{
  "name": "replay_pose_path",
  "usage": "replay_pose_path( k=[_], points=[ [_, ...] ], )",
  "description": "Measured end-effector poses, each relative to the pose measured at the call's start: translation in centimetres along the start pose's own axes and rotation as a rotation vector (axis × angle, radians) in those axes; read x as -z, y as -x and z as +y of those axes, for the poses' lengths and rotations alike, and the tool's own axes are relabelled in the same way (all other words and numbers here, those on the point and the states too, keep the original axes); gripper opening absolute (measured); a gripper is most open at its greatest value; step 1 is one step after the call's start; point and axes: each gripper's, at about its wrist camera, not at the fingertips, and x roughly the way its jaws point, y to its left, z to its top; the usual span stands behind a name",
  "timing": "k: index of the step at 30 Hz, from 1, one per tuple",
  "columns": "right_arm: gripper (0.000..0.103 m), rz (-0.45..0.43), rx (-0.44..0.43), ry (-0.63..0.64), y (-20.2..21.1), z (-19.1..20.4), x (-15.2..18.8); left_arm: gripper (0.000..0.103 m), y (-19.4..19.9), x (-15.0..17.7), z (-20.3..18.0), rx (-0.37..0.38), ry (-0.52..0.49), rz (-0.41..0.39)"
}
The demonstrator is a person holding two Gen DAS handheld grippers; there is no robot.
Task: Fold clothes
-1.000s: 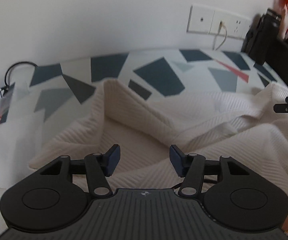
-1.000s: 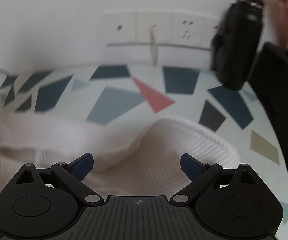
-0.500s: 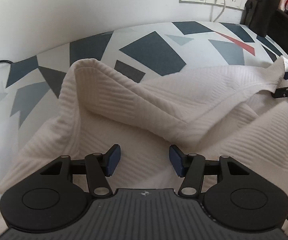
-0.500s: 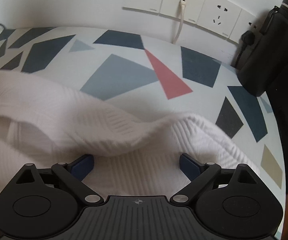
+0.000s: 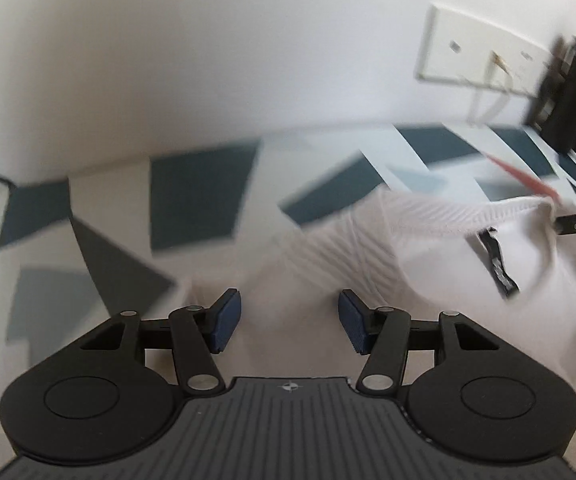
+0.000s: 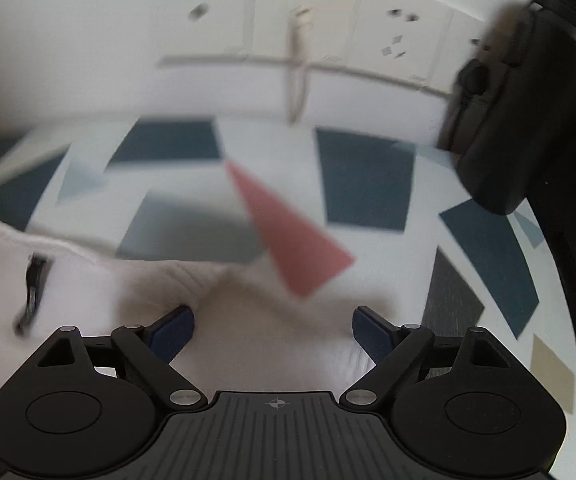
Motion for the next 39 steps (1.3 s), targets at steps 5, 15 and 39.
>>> replay_pose_path(
  k=[5, 15, 39],
  points=[
    [0.084, -0.061, -0.043, -0.222, 1.9, -3.1, -1.9, 0.062, 0.9, -1.9, 1.1, 0.009, 0.047, -0.042],
    [0.09, -0.035, -0.151, -0.148, 8.4, -4.6, -2.4, 0.071, 7.9, 2.5, 3.9, -0.011, 0.045, -0.054],
    [0.097, 0.052, -0.162, 0.244, 3.2, 15.6, 6.6, 0.029, 10.4, 8.7, 8.4, -0.116, -0.006, 0.08]
  ],
)
